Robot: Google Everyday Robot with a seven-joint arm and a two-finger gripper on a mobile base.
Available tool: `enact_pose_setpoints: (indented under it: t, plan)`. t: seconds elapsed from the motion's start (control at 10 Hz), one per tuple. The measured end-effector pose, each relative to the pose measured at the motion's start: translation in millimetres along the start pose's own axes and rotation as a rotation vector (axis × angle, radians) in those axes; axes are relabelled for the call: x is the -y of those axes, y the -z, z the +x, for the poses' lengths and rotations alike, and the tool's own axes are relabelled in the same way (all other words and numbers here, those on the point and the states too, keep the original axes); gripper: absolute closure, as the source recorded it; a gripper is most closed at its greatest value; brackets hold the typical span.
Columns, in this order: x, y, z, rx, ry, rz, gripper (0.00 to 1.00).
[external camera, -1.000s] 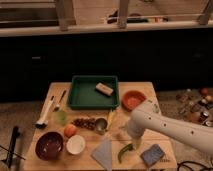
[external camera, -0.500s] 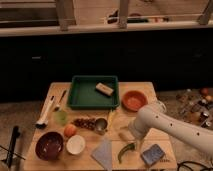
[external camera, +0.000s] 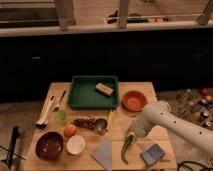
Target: Place pepper in tray
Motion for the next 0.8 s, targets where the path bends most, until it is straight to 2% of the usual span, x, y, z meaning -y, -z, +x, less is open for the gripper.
enact_pose_setpoints:
  t: [0.2, 0.3, 0.6, 0.8]
  plan:
    - [1, 1, 3, 0.014, -0.005, 0.000, 0.94]
    - [2, 1, 3, 0.019, -0.006, -0.003, 0.99]
    - [3, 6, 6, 0.018, -0.009, -0.005, 1.00]
    - [5, 18, 6, -0.008, -0.008, 0.005, 1.00]
